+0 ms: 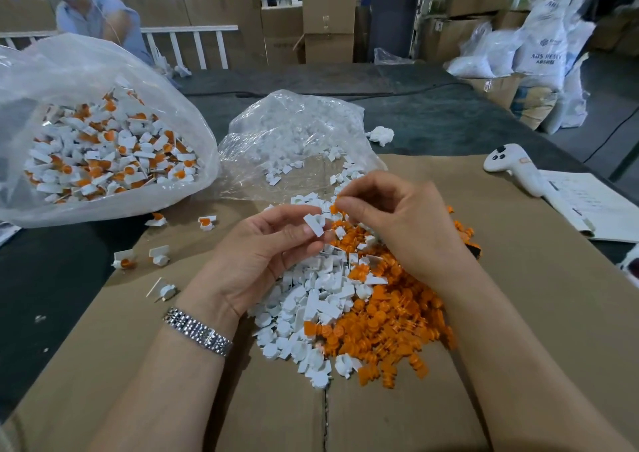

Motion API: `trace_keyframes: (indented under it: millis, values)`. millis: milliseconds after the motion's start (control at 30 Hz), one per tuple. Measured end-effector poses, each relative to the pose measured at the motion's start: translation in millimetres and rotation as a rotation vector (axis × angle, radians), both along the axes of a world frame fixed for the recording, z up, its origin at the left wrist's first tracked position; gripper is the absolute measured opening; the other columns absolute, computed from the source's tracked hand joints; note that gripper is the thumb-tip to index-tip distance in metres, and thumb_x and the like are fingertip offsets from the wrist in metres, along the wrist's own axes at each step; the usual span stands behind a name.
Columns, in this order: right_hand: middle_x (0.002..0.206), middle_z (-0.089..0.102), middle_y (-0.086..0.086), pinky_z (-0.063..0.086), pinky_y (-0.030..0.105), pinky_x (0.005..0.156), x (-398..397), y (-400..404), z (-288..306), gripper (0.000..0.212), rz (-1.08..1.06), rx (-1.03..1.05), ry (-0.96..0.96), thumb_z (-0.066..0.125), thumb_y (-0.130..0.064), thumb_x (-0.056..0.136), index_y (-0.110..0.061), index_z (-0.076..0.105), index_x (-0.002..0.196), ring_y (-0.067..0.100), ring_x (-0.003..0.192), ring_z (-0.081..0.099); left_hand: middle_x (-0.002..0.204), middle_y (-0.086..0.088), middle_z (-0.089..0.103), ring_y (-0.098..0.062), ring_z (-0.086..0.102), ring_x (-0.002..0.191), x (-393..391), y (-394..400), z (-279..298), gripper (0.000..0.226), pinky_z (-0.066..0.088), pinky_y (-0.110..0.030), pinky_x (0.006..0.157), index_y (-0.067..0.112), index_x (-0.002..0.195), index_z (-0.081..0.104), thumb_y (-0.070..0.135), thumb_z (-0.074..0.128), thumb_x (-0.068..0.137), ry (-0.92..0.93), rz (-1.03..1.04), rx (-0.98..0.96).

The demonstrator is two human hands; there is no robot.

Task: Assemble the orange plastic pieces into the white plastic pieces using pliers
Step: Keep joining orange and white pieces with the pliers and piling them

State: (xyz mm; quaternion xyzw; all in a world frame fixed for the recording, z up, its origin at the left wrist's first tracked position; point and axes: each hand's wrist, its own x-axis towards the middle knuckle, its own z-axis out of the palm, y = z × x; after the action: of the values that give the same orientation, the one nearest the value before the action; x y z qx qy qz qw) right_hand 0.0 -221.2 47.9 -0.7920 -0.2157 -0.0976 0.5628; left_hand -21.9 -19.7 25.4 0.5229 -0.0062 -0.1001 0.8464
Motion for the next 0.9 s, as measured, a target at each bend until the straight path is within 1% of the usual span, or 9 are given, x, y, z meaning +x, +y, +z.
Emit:
trace_keyframes:
  millis: [133,333,433,533,633,700,800,867,900]
  values:
    - [0.085,0.074,-0.008,0.058,0.026,0.078,-2.9,10.5,-5.2,0.005,0.017,-0.101,-0.045,0.074,-0.018,0.091,-0.016,0.075,0.096,0.007,0.082,0.07,0.099,-0.021,0.077,-0.028,0.078,0.09,-0.6,-1.8,-0.1,0.024,0.061,-0.022,0.07,0.004,0.098,0.081,-0.003,0.07,0.078,-0.031,0.018,0.013]
    - [0.087,0.067,-0.004,0.055,0.036,0.073,-6.1,25.8,-13.8,0.006,-0.083,-0.17,-0.233,0.072,-0.018,0.092,-0.014,0.071,0.097,0.011,0.079,0.064,0.093,-0.017,0.078,-0.024,0.078,0.083,-0.3,-3.9,-2.0,0.021,0.062,-0.022,0.069,0.004,0.094,0.08,-0.003,0.071,0.076,-0.098,0.105,0.03]
    - [0.092,0.062,-0.004,0.052,0.031,0.075,-7.8,31.8,-15.0,0.012,-0.084,-0.185,-0.269,0.067,-0.016,0.095,-0.016,0.07,0.107,0.011,0.082,0.061,0.095,-0.017,0.078,-0.023,0.078,0.082,0.0,-3.0,-2.2,0.023,0.062,-0.022,0.069,0.005,0.096,0.079,-0.002,0.071,0.076,-0.115,0.136,0.016]
    - [0.093,0.063,-0.005,0.052,0.023,0.079,-5.7,24.4,-12.1,0.022,0.042,-0.138,-0.15,0.067,-0.015,0.095,-0.02,0.07,0.117,0.011,0.086,0.062,0.092,-0.016,0.078,-0.022,0.078,0.08,-0.2,-0.3,-0.4,0.023,0.061,-0.022,0.068,0.009,0.096,0.081,0.001,0.071,0.077,-0.115,0.125,-0.003]
    - [0.093,0.066,-0.006,0.052,0.022,0.082,-3.5,17.0,-10.4,0.024,0.074,-0.131,-0.109,0.07,-0.015,0.093,-0.02,0.072,0.116,0.01,0.088,0.064,0.092,-0.019,0.077,-0.025,0.078,0.08,-2.0,-0.5,1.3,0.025,0.061,-0.022,0.066,0.006,0.101,0.075,0.002,0.071,0.077,-0.122,0.099,0.012]
    - [0.094,0.067,-0.007,0.053,0.024,0.083,-3.5,16.3,-10.3,0.022,0.058,-0.145,-0.128,0.072,-0.015,0.092,-0.021,0.073,0.114,0.009,0.089,0.064,0.097,-0.023,0.077,-0.029,0.078,0.085,-2.3,-0.3,1.1,0.026,0.062,-0.023,0.067,0.002,0.103,0.072,0.002,0.072,0.077,-0.114,0.103,0.029]
    - [0.094,0.067,-0.009,0.053,0.023,0.082,-4.3,16.4,-9.6,0.022,0.015,-0.184,-0.182,0.074,-0.016,0.09,-0.021,0.073,0.112,0.006,0.087,0.064,0.111,-0.032,0.07,-0.037,0.074,0.098,-2.3,1.8,0.6,0.027,0.062,-0.026,0.073,-0.006,0.112,0.072,0.0,0.068,0.086,-0.08,0.11,0.028]
    - [0.095,0.067,-0.009,0.053,0.022,0.082,-4.7,16.3,-9.1,0.023,-0.015,-0.228,-0.244,0.075,-0.016,0.089,-0.017,0.074,0.112,0.005,0.084,0.063,0.113,-0.034,0.07,-0.033,0.075,0.097,-2.4,1.5,0.4,0.029,0.062,-0.028,0.076,-0.007,0.113,0.073,0.004,0.068,0.087,-0.065,0.107,0.017]
    - [0.095,0.066,-0.009,0.053,0.023,0.083,-5.2,16.8,-9.0,0.024,-0.023,-0.249,-0.274,0.076,-0.016,0.089,-0.015,0.074,0.112,0.004,0.084,0.063,0.11,-0.031,0.073,-0.031,0.077,0.094,-2.5,1.0,0.6,0.027,0.062,-0.028,0.076,-0.004,0.109,0.076,0.006,0.072,0.084,-0.056,0.113,0.02]
